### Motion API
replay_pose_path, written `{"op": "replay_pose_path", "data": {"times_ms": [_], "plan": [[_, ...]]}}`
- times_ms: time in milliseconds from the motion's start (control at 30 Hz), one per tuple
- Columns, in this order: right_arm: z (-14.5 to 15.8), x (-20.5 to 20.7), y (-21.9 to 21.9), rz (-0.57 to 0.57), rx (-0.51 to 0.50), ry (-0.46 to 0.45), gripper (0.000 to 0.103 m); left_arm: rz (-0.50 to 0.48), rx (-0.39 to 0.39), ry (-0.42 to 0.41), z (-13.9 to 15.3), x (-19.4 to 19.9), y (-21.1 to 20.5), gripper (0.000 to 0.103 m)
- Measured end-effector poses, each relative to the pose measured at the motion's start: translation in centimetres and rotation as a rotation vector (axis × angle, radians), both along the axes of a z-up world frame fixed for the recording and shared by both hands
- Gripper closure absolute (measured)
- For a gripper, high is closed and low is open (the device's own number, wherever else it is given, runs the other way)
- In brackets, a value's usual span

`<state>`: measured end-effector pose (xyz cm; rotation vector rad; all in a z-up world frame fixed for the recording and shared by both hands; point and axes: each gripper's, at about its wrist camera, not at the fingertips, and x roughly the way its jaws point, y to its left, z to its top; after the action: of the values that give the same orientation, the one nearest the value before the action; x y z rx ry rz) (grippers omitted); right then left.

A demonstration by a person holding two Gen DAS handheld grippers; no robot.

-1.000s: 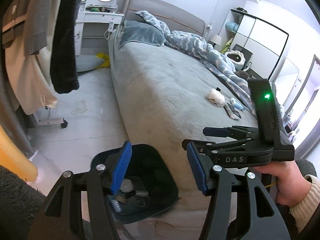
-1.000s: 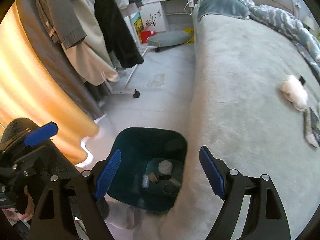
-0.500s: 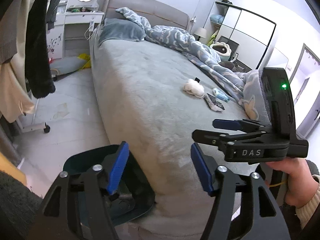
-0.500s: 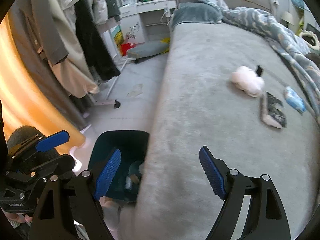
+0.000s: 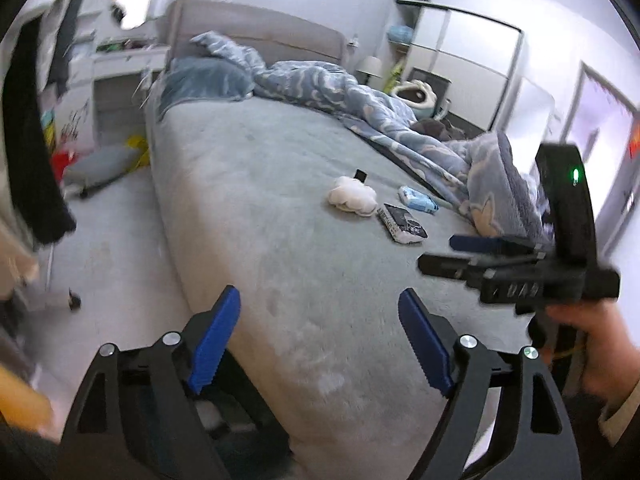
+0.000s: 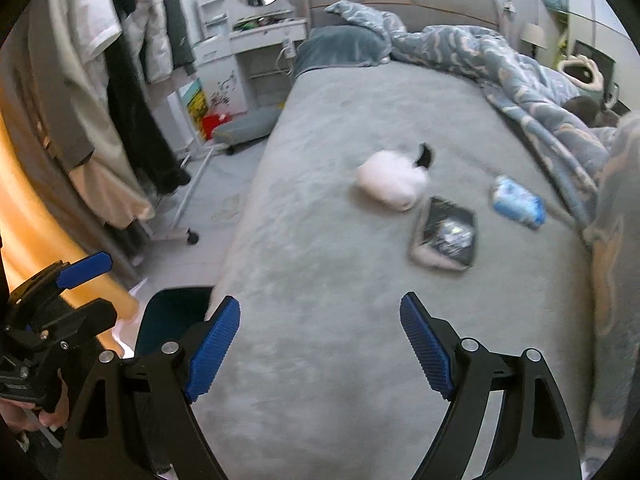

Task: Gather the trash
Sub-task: 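Move both grippers back over the remaining items on the bed, then grasp the black snack bag with the right gripper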

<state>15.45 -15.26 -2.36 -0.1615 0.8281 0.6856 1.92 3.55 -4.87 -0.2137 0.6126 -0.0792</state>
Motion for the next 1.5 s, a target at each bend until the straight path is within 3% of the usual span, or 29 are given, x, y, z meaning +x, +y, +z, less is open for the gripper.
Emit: {"op": "replay_pose_path", "data": {"times_ms": [67, 200, 400, 600, 867, 1200, 1333, 1500], "plan": [[0.2, 1.2, -1.1, -0.035, 0.013, -0.001, 0.019, -0.034, 0.033, -0.004, 0.2, 1.1, -0.3, 0.016], [0.1, 2.9, -2.4, -0.078, 0.03, 0.004, 0.018, -0.086, 0.015, 0.016, -0.4, 3.3, -0.4, 0.013], [-1.9, 6.4, -2.7, -0.157, 0.075, 0.089, 0.016, -0.118, 0.026, 0.037, -1.3, 5.7, -0.7, 0.01], [-3.7, 8.3, -0.6, -0.139, 0.002, 0.072, 0.016, -0.117, -0.001, 0.062, -1.8, 8.1, 0.3, 0.01], [-4.3, 9.9, 0.6, -0.161, -0.075, 0.007, 0.016, -0.15, -0.025, 0.013, -0.9, 10.5, 0.7, 0.008], [-5.9, 12.4, 0.4, -0.203, -0.102, 0.049, 0.016, -0.226, 0.078, 0.001, -1.0, 14.0, -1.4, 0.008], [-6.3, 12.9, 0.6, -0.205, -0.109, 0.074, 0.027, -0.244, 0.078, 0.006, -1.2, 15.5, -1.6, 0.008], [-6.3, 13.4, 0.4, -0.208, -0.09, 0.097, 0.031, -0.249, 0.089, 0.014, -1.6, 17.9, -2.0, 0.008]]}}
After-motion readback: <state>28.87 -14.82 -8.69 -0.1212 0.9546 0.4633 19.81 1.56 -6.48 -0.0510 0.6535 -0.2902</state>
